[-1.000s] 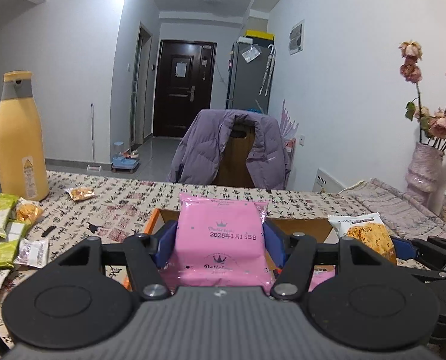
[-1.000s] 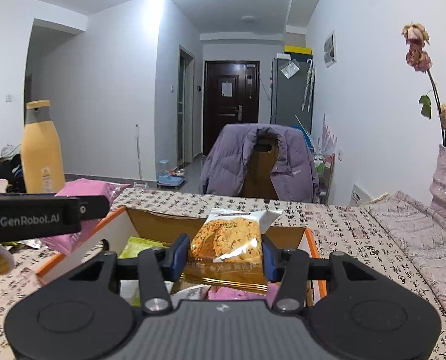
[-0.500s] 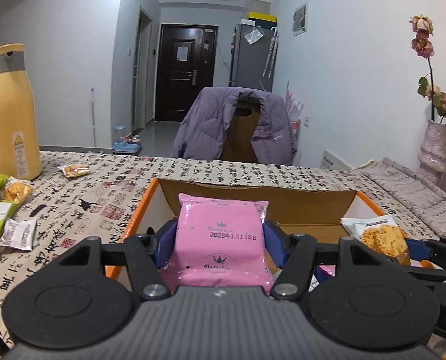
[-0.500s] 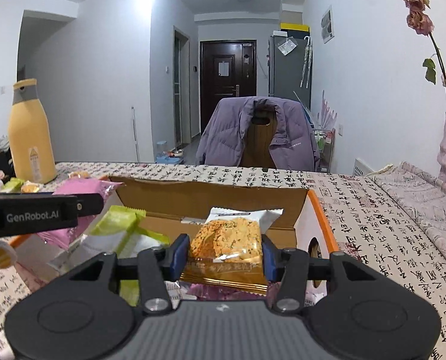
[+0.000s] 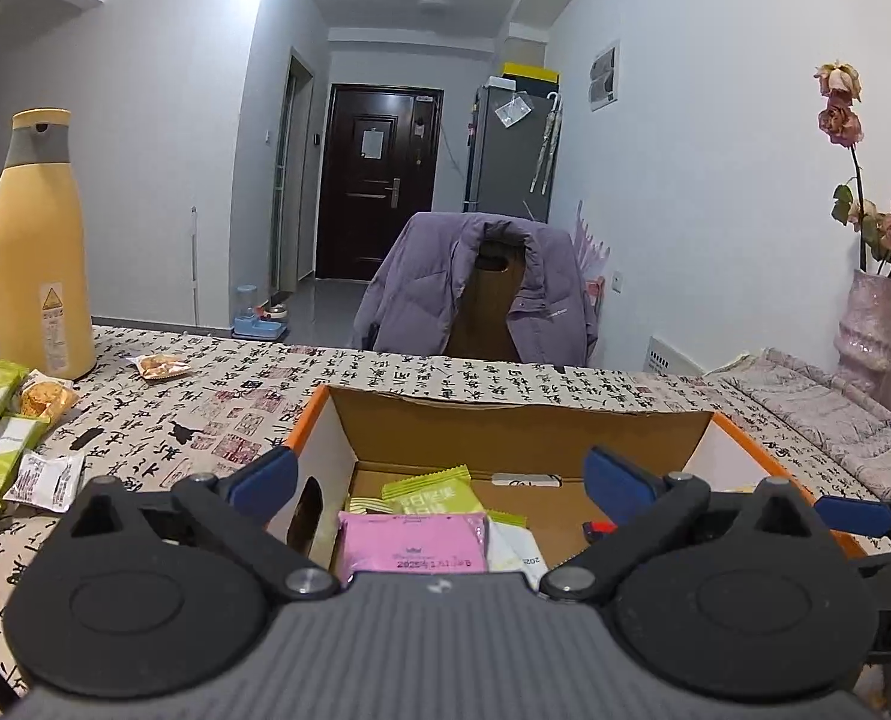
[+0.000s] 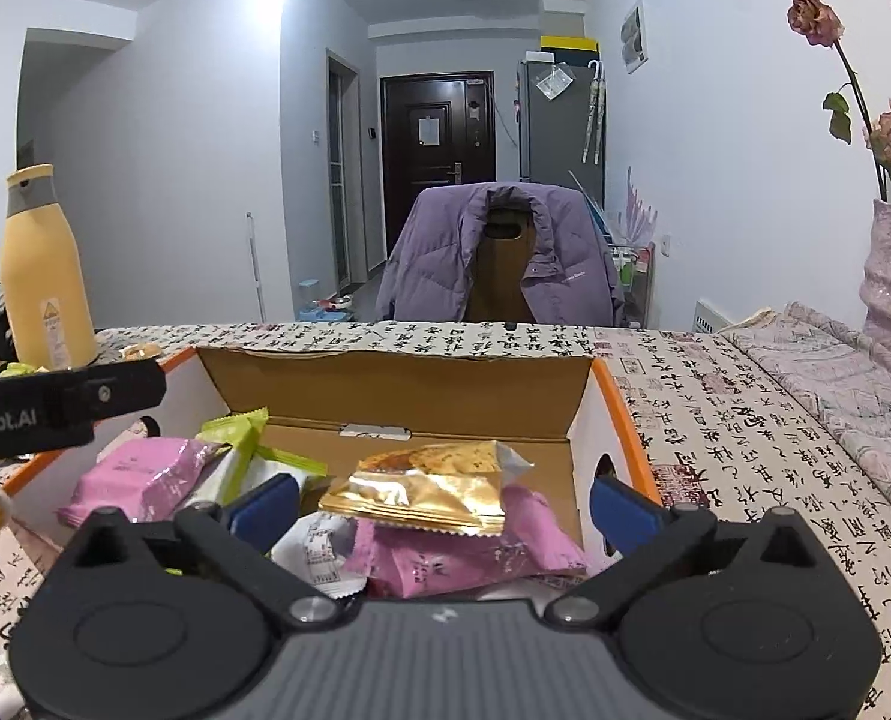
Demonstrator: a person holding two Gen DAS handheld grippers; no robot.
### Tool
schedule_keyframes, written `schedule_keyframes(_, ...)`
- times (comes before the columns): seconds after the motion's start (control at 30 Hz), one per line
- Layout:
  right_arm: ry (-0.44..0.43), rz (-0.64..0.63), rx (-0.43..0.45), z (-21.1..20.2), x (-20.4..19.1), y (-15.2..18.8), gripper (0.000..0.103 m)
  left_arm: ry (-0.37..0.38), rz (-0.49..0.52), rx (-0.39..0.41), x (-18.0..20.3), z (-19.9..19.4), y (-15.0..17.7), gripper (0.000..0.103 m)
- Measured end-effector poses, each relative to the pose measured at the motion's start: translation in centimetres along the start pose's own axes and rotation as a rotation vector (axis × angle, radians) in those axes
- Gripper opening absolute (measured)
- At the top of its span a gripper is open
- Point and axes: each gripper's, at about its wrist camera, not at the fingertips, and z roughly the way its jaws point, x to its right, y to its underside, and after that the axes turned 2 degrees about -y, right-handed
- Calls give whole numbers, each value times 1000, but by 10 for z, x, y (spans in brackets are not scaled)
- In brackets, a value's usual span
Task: Organize snacks
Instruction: 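Lower both packets into the orange box and open both grippers, then withdraw both grippers from the box back to the snack pile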
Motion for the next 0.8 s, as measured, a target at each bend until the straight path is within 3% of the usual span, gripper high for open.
schedule_keyframes(0.37,6,-5,11,-9,-2,-3,103,-1,-13,46,5,-15,-10,103)
schedule_keyframes(0.8,26,-32,87,-72,-15,-24,103,-18,-22,103,-2,-67,-27,103)
